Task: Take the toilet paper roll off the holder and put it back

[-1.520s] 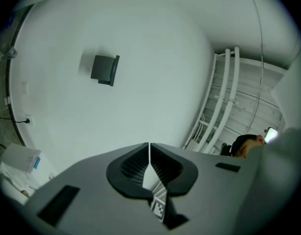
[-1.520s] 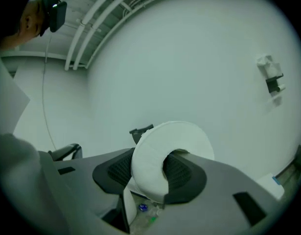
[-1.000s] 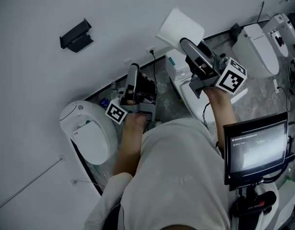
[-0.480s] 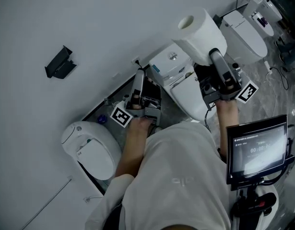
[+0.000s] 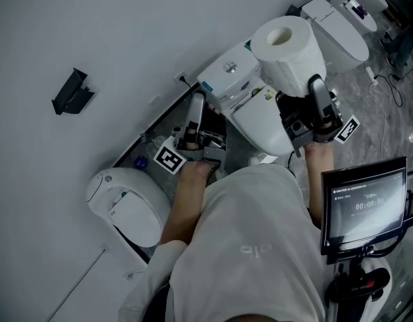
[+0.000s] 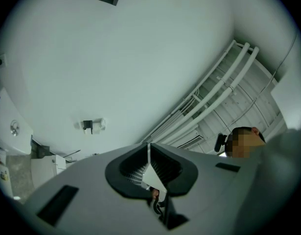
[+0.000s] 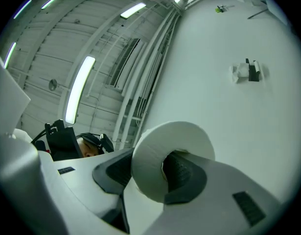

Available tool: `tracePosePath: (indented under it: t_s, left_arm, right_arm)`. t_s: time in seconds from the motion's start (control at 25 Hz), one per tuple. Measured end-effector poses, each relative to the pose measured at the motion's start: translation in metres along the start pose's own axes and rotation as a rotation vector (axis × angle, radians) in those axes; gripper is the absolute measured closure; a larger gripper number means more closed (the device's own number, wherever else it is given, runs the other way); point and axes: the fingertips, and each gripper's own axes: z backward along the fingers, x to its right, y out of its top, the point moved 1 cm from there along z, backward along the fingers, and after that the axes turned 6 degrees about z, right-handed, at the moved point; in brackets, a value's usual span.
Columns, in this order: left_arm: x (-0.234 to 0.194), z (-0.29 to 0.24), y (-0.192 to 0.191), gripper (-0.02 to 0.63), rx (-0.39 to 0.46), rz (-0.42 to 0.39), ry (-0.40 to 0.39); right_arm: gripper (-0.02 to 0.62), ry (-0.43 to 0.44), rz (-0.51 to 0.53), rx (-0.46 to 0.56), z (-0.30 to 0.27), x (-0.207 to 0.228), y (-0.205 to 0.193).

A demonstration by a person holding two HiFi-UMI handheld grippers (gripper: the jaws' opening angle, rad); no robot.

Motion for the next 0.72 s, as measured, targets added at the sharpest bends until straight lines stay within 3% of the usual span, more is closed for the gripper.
tracePosePath:
  t_s: [0.72]
  left_arm:
    - [-0.0014, 0.0042, 0.0016, 0.598, 0.02, -0.004, 0.037]
  right_arm:
    - [0.414, 0.02, -0.041, 0.005, -0.0017, 0.0009, -0.0013]
